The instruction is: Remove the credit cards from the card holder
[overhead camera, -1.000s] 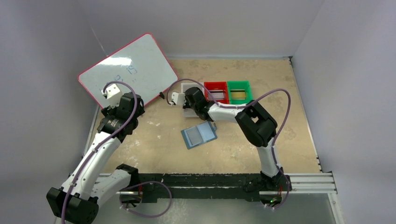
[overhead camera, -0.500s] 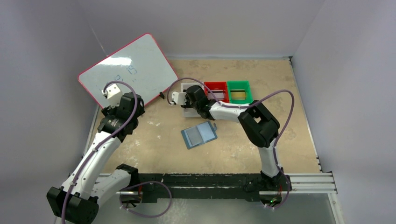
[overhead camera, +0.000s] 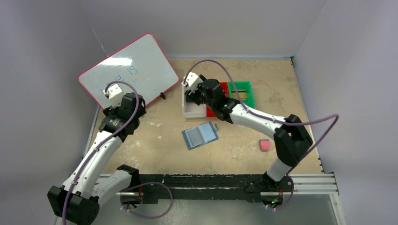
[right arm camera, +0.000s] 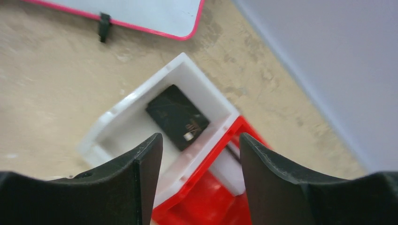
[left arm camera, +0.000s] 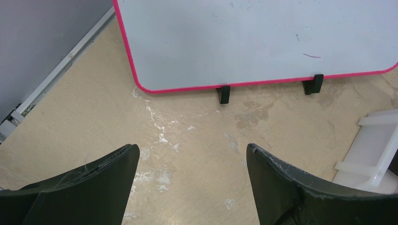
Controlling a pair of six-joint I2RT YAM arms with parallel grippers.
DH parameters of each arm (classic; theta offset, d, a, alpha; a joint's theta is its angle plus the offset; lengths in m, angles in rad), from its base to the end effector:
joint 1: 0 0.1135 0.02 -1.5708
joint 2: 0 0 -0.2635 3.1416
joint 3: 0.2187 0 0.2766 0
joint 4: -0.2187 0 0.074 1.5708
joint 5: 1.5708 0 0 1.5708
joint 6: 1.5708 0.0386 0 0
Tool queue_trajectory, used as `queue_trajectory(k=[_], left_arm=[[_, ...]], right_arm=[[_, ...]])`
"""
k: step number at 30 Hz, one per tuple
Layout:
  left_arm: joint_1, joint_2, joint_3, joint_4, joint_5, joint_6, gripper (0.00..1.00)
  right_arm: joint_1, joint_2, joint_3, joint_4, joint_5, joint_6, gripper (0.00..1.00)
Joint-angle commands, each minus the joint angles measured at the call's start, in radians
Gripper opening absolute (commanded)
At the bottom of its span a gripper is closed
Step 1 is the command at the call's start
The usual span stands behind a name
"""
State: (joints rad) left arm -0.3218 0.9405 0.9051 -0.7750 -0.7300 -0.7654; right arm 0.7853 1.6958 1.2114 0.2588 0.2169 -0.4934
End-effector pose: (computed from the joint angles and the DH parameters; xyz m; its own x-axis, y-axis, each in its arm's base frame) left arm 0.2050 -0.0412 0.3023 -0.3569 -0.4252 -0.8318 -0.6207 0.7734 -0.1291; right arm 0.3090 0.2972 0.2773 0.1174 -0.5366 -0.8356 -0.5524 0.6640 -0.5040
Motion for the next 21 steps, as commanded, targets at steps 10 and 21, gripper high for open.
queue_trajectory(k=[10,21], left_arm=[[0.005,0.027,0.005,0.034,0.026,0.025,0.84],[0.005,0.055,0.004,0.036,0.035,0.030,0.84]], right_arm=[[0.140,-0.167,-0.236,-0.193,-0.015,1.004,0.63],[0.245,0.004,-0.188,-0.330,0.115,1.106,0.70]])
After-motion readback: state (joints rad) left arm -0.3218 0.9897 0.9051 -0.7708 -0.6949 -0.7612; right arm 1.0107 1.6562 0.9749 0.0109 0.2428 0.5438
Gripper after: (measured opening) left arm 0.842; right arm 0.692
